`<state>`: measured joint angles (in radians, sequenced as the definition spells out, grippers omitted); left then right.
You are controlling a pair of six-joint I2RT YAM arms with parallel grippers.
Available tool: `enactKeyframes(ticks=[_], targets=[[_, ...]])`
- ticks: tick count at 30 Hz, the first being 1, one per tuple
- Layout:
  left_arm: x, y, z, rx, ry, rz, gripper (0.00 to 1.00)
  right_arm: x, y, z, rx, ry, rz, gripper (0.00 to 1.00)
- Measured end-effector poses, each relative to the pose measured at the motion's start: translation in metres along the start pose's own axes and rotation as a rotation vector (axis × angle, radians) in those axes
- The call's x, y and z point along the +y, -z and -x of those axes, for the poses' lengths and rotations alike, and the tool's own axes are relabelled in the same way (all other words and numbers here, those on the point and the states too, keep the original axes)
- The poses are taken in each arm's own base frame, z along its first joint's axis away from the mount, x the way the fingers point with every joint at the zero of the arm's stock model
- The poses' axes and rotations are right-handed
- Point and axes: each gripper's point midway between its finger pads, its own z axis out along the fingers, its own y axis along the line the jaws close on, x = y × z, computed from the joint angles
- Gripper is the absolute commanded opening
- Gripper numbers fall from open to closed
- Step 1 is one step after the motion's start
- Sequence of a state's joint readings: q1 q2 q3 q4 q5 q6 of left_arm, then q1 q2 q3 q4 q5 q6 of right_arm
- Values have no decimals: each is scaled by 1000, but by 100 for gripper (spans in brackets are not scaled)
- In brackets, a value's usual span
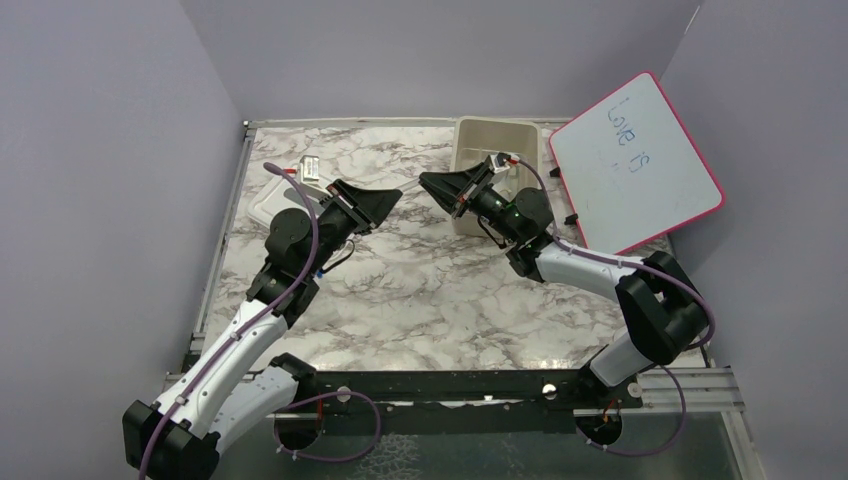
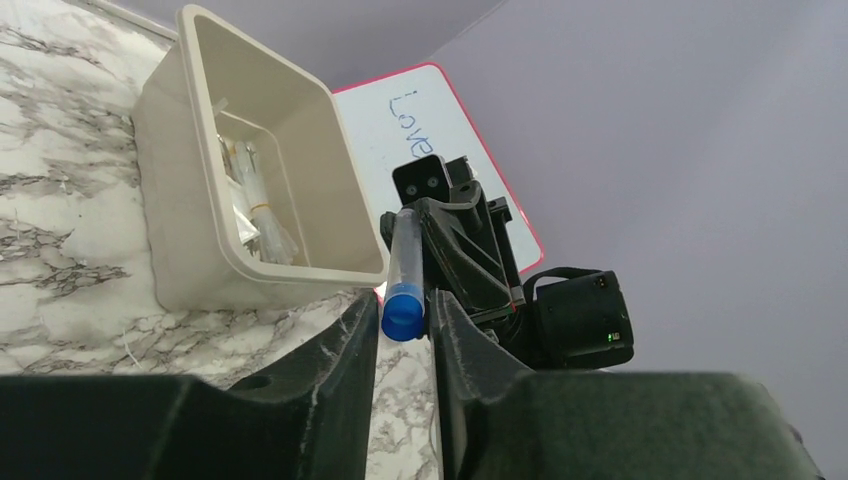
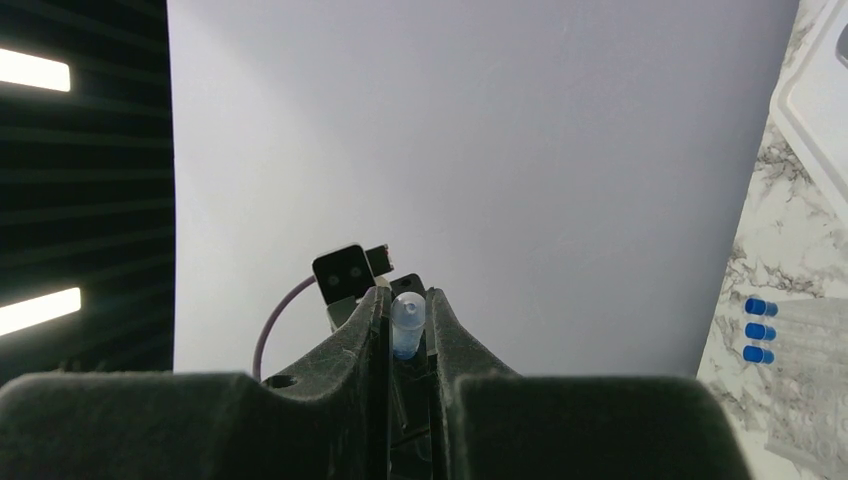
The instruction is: Organize the chemistry lab equipment
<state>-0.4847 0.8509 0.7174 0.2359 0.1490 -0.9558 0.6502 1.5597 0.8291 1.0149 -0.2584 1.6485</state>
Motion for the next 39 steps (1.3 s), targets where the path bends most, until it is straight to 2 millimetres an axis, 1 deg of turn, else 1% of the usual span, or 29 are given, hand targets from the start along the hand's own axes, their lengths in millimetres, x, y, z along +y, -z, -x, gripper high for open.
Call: enactKeyframes(ticks=[1, 3, 6, 12, 14, 15, 18, 20, 22, 24, 27, 29, 32, 35, 39], targets=[[0, 0, 0, 0, -3, 1, 33, 0, 0, 0, 0, 0, 0, 12], [1, 0, 0, 1, -15, 2, 33, 0, 0, 0, 0, 0, -1, 12], [2, 0, 0, 4, -33, 8, 29, -2, 1, 0, -1, 0, -4, 12], [4, 0, 0, 5, -60, 14, 7, -4, 1, 0, -1, 5, -9, 12], [4, 0, 0, 6, -68, 14, 1, -4, 1, 0, -1, 5, -11, 14], [4, 0, 0, 7, -75, 15, 0, -4, 1, 0, -1, 5, -12, 18], [5, 1, 0, 14, -86, 24, 0, -7, 1, 0, -1, 13, -20, 41], [7, 1, -1, 23, -98, 36, 0, -10, 1, 0, -1, 29, -33, 53], [11, 3, -3, 43, -113, 67, 0, -18, 2, 0, 2, 56, -62, 59], [17, 6, -5, 70, -133, 111, 0, -27, 5, -1, 9, 97, -111, 62], [28, 16, -5, 121, -186, 208, 0, -41, 12, -1, 21, 183, -193, 63], [37, 26, -6, 158, -227, 281, 0, -50, 19, -1, 34, 251, -248, 63], [57, 49, -11, 234, -287, 406, 0, -64, 31, -1, 58, 351, -328, 63], [79, 71, -22, 331, -322, 527, 0, -78, 48, -1, 76, 429, -381, 61], [112, 103, -44, 495, -340, 694, 0, -107, 73, -4, 107, 481, -457, 60]])
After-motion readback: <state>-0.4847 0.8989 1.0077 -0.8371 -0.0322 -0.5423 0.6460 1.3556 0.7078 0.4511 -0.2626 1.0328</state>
